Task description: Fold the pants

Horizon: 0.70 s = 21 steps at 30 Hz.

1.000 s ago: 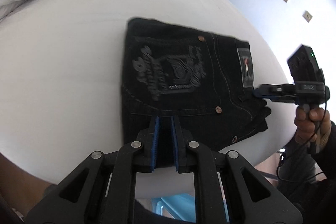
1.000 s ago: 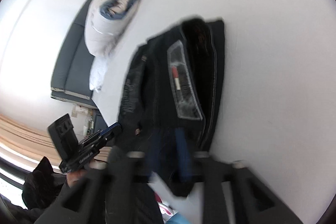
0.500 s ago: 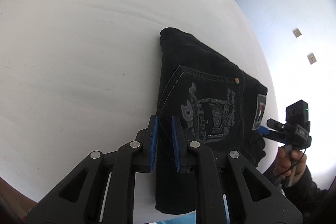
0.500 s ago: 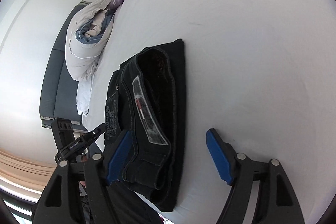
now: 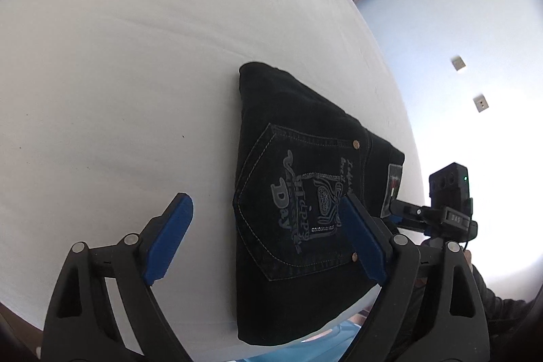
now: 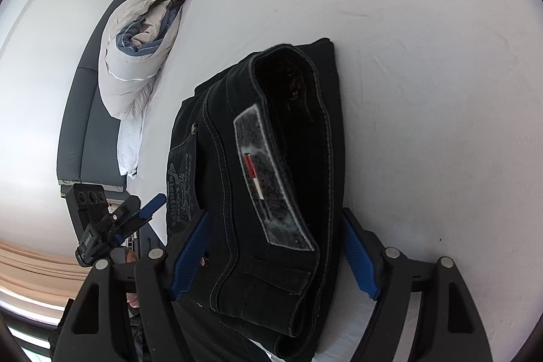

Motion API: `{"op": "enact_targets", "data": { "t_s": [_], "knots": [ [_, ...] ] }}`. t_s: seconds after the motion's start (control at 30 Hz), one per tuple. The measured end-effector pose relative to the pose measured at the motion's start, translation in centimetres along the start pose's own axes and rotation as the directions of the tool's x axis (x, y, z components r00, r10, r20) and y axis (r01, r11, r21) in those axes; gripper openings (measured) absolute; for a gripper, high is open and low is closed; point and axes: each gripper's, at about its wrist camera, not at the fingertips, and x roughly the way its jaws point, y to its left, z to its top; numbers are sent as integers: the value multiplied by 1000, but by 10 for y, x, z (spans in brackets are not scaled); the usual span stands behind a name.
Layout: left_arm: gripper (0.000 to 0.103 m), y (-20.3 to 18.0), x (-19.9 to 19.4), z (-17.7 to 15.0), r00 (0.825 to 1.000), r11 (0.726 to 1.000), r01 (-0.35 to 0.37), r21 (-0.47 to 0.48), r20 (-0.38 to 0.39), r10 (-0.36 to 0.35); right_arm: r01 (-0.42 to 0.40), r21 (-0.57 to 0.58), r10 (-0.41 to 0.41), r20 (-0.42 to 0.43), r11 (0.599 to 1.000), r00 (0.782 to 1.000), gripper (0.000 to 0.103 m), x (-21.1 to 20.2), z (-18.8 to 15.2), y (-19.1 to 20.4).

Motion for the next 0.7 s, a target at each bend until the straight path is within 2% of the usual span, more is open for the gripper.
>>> {"op": "enact_targets", "data": {
  "t_s": [0.1, 0.13, 0.23, 0.27, 0.37, 0.4, 0.47, 0.5, 0.6, 0.7],
  "knots": [
    [86, -1, 10, -1, 1000, 1000, -7, 11, -23, 7, -13, 16, 13, -2, 1000, 1000, 78, 0, 0, -2],
    [80, 0, 14, -1, 1000, 1000, -8, 7, -30, 9, -18, 23, 18, -2, 1000, 1000, 78, 0, 1, -3],
    [46, 7, 27, -1, 996, 999, -45, -14, -79, 44, -29, 47, 29, -1, 998, 1000, 75, 0, 2, -6],
    [40, 8, 32, -2, 994, 999, -45, -16, -97, 43, -29, 56, 29, -1, 998, 1000, 74, 0, 2, -7],
    [37, -1, 37, -3, 992, 998, -54, 16, -112, 55, -25, 66, 25, -4, 998, 1000, 70, 3, 4, -5],
    [37, -4, 38, -4, 991, 997, -67, 27, -118, 70, -24, 66, 24, -3, 998, 1000, 65, 4, 5, -5],
    [35, -7, 42, -3, 987, 995, -90, 33, -130, 93, -14, 69, 14, -3, 998, 1000, 50, 6, 5, -5],
    [34, -7, 43, -3, 986, 995, -98, 33, -133, 101, 1, 74, -1, -2, 997, 1000, 39, 8, 6, -7],
    [32, -19, 44, -5, 978, 986, -148, 76, -133, 158, 6, 69, -6, 4, 998, 1000, 34, 7, 4, -9],
    [28, -38, 43, -7, 963, 965, -222, 139, -122, 239, 44, 16, -45, 20, 999, 999, 28, 5, 2, -1]
  ]
}}
